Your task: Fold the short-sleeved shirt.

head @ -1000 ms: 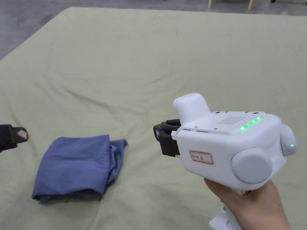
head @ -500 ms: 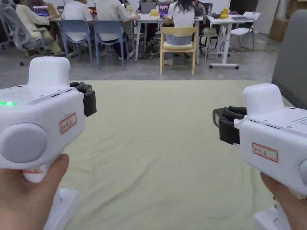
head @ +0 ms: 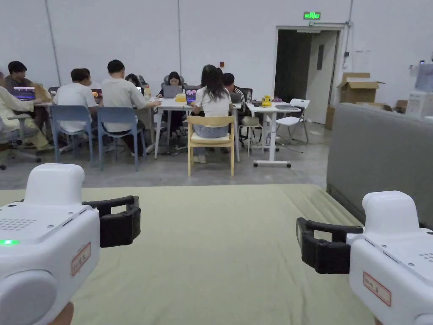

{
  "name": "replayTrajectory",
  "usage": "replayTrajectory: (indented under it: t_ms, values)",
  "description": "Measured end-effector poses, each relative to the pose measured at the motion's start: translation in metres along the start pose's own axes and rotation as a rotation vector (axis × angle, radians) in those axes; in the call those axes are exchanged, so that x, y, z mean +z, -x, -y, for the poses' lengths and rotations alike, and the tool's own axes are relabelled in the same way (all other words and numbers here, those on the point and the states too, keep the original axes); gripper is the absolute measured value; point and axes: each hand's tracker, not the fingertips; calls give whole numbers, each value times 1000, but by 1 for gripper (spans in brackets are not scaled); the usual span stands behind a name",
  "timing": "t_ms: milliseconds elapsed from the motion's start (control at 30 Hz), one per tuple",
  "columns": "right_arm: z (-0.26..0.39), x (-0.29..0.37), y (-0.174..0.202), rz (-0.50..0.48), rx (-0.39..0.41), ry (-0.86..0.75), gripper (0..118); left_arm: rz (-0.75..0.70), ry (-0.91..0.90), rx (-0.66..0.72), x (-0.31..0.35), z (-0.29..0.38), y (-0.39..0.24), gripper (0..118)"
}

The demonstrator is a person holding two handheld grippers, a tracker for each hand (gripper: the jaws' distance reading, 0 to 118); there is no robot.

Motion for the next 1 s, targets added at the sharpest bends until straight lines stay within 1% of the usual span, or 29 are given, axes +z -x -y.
replayTrajectory:
  t_ms: [100,133,233,400,633,1000]
  values:
    - [4,3,-4,-3,-34,-14,118,-39,-12,-31,4,1,1,113]
    - [-6,1,1,-3,-36,-19,118,-46,-15,-28,6,1,3,113]
    - [-8,2,3,27,-16,-31,118,-37,-27,-8,8,2,9,113]
    - [-16,-2,7,34,-22,-38,118,-44,-21,17,6,2,21,113]
    - [-16,-6,12,49,-24,-35,118,-41,-21,-39,3,3,24,113]
    - [-18,-10,19,50,-14,-28,118,-28,-16,-19,-1,7,29,113]
